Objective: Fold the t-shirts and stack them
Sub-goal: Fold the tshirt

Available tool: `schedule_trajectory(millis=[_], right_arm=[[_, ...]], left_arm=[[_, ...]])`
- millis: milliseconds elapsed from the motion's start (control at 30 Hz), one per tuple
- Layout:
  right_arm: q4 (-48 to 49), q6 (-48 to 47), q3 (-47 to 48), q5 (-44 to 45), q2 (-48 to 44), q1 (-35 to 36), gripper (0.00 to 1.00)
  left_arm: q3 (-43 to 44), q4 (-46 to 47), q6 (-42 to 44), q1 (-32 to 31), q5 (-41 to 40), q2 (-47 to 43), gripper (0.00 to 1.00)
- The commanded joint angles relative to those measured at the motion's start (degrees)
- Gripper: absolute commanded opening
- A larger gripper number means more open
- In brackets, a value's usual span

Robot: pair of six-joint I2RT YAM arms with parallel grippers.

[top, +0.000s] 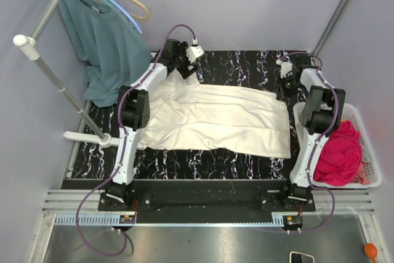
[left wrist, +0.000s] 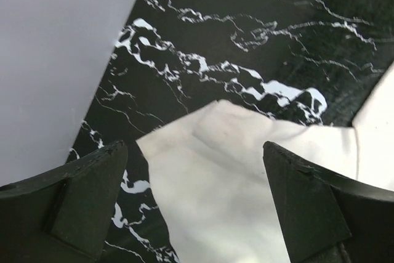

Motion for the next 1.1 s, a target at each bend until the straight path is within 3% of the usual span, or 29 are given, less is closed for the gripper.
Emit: schedule_trajectory(millis=[0,500,733,1067], right_arm=[[-3.9,-0.8,-2.6,1.1,-1.7,0.5,0.00],[-3.3,-0.5,-4.6,0.7,-3.1,0.7,0.00],[-2.8,-0.5,-5.2,0.4,-3.6,0.7,0.00],[-2.5,-0.9,-6.8,0.3,-4.7,0.7,0.00]], left_arm=[[5.0,5.6,-1.8,0.4,2.5,2.7,0.97],[5.9,5.4,0.4,0.3,1.8,4.3,0.97],[3.8,1.7,5.8,-0.5,-0.8,3.6,0.89],[2.6,-0.5,10.2,-1.9,-3.2,3.9,0.67]])
